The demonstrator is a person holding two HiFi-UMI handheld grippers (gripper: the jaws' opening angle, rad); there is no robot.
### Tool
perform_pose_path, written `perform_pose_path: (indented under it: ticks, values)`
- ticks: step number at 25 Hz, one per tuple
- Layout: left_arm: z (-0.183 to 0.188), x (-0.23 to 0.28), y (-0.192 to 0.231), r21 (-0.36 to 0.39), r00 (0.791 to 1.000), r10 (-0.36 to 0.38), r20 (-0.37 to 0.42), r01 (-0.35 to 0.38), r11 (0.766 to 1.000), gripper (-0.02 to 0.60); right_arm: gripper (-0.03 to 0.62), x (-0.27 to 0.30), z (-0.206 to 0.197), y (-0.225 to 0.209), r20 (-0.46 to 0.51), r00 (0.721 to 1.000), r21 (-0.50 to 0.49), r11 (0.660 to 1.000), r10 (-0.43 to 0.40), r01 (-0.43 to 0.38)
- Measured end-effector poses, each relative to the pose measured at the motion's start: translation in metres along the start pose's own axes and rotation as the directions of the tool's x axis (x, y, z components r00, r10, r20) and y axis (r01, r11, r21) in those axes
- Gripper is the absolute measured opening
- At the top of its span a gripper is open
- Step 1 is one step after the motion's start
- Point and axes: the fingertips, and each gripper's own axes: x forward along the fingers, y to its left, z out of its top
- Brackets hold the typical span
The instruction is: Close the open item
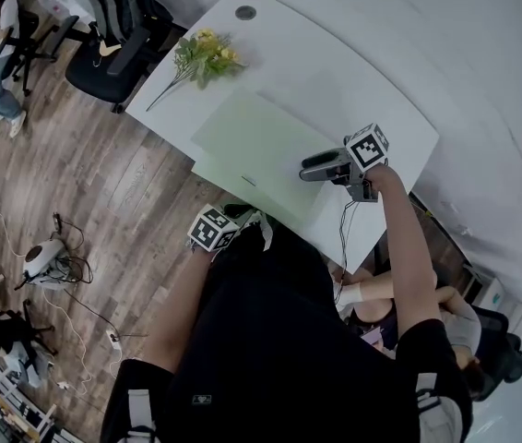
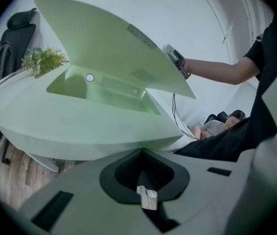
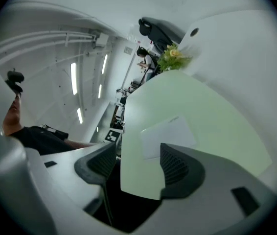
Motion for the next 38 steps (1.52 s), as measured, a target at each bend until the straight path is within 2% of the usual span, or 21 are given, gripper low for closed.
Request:
perform_pose_path:
  ticks: [3, 5, 8, 15, 18, 21, 23, 24, 27, 30, 33, 35, 38]
  values:
    - [0.002, 0.001, -0.001, 0.006, 1.0, -0.003, -0.007, 0.003, 1.0, 0.006, 0.267, 0.017, -0.014, -0.011, -0.125, 0.99, -0.038, 0.997, -0.066, 0.061]
    - [0.002, 0.002, -0.003, 0.017, 1.0, -0.01, -0.015, 0.011, 1.0, 0.006, 0.267, 0.027, -0.02, -0.013, -0.159, 0.984, -0.052, 0.996, -0.078, 0.07]
    - [0.0, 0.001, -0.001, 0.024, 1.0, -0.008, -0.017, 0.008, 1.0, 0.006, 0.255, 0.036, -0.017, -0.01, -0.145, 0.986, -0.058, 0.996, -0.078, 0.07]
    - [0.0, -0.002, 0.002, 0.014, 1.0, -0.001, 0.0, 0.001, 1.0, 0.006, 0.158, 0.048, 0.0, -0.009, -0.083, 0.985, -0.146, 0.98, -0.149, 0.136]
    - [0.002, -0.002, 0.002, 0.0, 1.0, -0.001, 0.012, 0.001, 1.0, 0.006, 0.155, 0.059, 0.014, -0.005, -0.045, 0.984, -0.21, 0.965, -0.172, 0.159]
    - [0.002, -0.004, 0.002, -0.007, 1.0, 0.006, 0.011, -0.006, 1.0, 0.006, 0.153, 0.074, 0.019, -0.004, -0.055, 0.976, -0.285, 0.94, -0.209, 0.186]
    - [0.004, -0.004, 0.002, -0.01, 1.0, 0.011, 0.018, -0.011, 1.0, 0.006, 0.147, 0.082, 0.017, -0.004, -0.066, 0.964, -0.369, 0.904, -0.259, 0.217]
    - [0.005, -0.005, 0.002, -0.012, 1.0, 0.014, 0.022, -0.013, 1.0, 0.006, 0.132, 0.086, 0.015, -0.005, -0.068, 0.954, -0.429, 0.872, -0.291, 0.235]
    - [0.007, -0.007, 0.007, -0.026, 0.999, 0.021, 0.031, -0.02, 0.999, 0.006, 0.109, 0.099, 0.013, -0.007, -0.045, 0.928, -0.607, 0.748, -0.369, 0.268]
    - [0.006, -0.007, 0.017, -0.04, 0.999, 0.037, 0.04, -0.035, 0.999, 0.006, 0.094, 0.113, 0.012, -0.007, -0.025, 0.91, -0.695, 0.661, -0.414, 0.281]
    - [0.004, -0.009, 0.02, -0.043, 0.998, 0.041, 0.042, -0.039, 0.998, 0.006, 0.081, 0.123, 0.006, -0.007, -0.05, 0.87, -0.77, 0.574, -0.49, 0.279]
    - [0.003, -0.012, 0.021, -0.042, 0.998, 0.044, 0.04, -0.042, 0.998, 0.006, 0.081, 0.128, 0.002, -0.009, -0.079, 0.844, -0.798, 0.541, -0.531, 0.266]
    - [0.005, -0.013, 0.024, -0.048, 0.998, 0.049, 0.041, -0.047, 0.998, 0.006, 0.083, 0.132, -0.004, -0.013, -0.107, 0.828, -0.803, 0.539, -0.55, 0.254]
